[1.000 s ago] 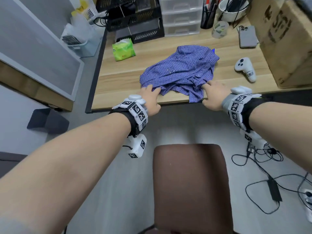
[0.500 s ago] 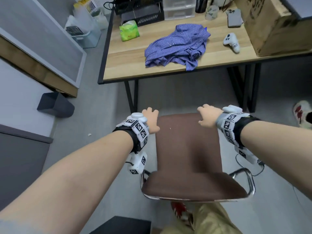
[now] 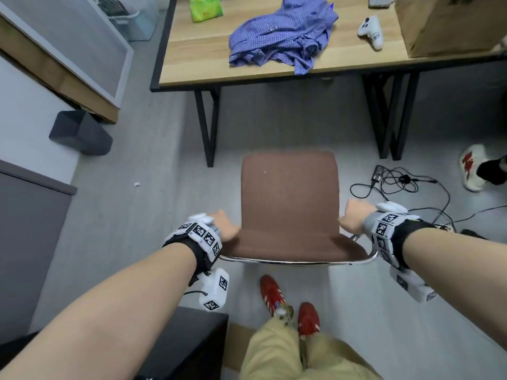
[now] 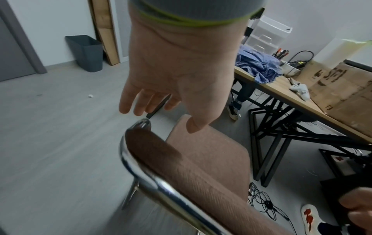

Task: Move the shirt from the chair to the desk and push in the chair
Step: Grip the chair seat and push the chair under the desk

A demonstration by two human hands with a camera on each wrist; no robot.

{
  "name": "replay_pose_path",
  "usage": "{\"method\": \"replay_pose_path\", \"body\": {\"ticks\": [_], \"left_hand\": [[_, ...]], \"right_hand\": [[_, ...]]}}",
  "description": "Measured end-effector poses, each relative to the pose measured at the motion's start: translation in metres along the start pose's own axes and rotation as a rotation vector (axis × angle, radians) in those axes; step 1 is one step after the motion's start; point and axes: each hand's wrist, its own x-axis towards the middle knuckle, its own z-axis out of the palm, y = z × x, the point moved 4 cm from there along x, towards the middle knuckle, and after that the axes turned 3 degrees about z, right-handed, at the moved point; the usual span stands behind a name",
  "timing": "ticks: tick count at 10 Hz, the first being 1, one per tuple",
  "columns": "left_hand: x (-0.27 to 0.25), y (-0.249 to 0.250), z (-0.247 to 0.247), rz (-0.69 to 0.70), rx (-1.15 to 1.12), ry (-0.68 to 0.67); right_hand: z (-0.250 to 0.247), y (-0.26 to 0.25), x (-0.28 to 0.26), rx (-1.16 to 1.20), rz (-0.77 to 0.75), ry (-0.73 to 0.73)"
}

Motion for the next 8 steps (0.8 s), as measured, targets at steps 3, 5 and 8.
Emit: {"method": "replay_pose_path", "body": {"ticks": [3,5,8], "left_hand": [[-0.025,-0.006,0.040,-0.192,-0.284,-0.206],[-0.010,-0.007,0.056,-0.233,-0.496,-0.207],[-0.008,0.009,0.037,-0.397,-0.793,-0.164]], "right_hand": [[0.059,0.048,-0.007,0.307,0.274,-0.106],[0.069,0.036,-0.036,0.928,0.434,-0.327],[0.058,0.035,-0.009,1.010,0.470,-0.386]]}}
